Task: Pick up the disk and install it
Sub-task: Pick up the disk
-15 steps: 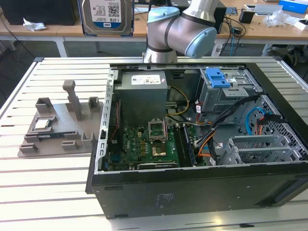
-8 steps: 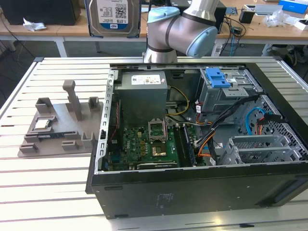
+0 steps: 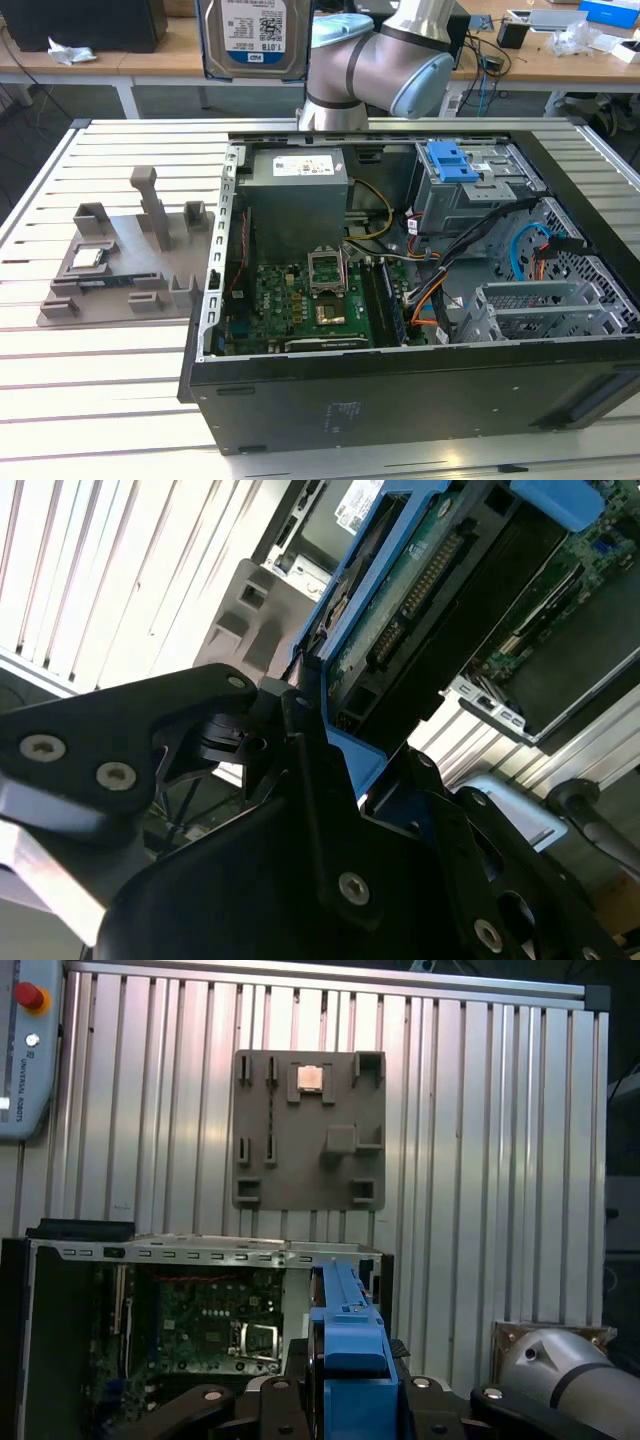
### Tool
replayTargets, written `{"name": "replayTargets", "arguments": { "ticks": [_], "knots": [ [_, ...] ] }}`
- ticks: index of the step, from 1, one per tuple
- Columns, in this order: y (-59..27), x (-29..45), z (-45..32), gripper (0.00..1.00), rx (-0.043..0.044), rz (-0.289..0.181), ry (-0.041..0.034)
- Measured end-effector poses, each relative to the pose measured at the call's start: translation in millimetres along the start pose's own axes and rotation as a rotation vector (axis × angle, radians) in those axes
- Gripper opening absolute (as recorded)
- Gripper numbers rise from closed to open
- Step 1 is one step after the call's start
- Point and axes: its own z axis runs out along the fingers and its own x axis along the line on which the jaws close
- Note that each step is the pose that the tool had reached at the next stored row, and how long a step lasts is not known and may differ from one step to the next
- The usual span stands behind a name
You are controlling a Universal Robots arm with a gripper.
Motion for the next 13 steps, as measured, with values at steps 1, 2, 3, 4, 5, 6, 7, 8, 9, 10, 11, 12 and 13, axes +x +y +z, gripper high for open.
{"name": "replayTargets", "arguments": {
  "ticks": [1,2,3,4,5,6,7,8,9,10,11,12,13],
  "knots": [
    [-2.0,0.6,0.0,0.37,-0.0001,0.000,-0.0001],
    [-5.1,1.6,0.0,0.37,-0.0003,0.000,0.0000],
    [-6.6,2.1,0.0,0.37,-0.0005,0.000,-0.0001],
    [-8.7,2.8,-0.1,0.37,-0.0006,0.000,0.0000],
    [-10.5,3.4,-0.1,0.37,-0.0007,0.000,-0.0001],
    [-13.1,4.3,-0.1,0.37,-0.0008,0.000,-0.0001],
    [-15.7,5.0,-0.2,0.37,-0.0009,0.000,0.0000],
    [-17.2,5.6,-0.2,0.37,-0.0009,0.000,-0.0001],
    [-19.5,6.4,-0.3,0.37,-0.0011,0.000,0.0000],
    [-37.1,12.7,-0.6,0.37,-0.0017,0.000,0.0000],
    [-45.2,25.5,-0.3,0.37,-0.0020,0.000,-0.0001],
    [-46.6,31.2,-0.1,0.37,-0.0019,0.000,-0.0001],
    [-46.9,31.9,-0.1,0.37,-0.0019,0.000,-0.0002]
  ]
}}
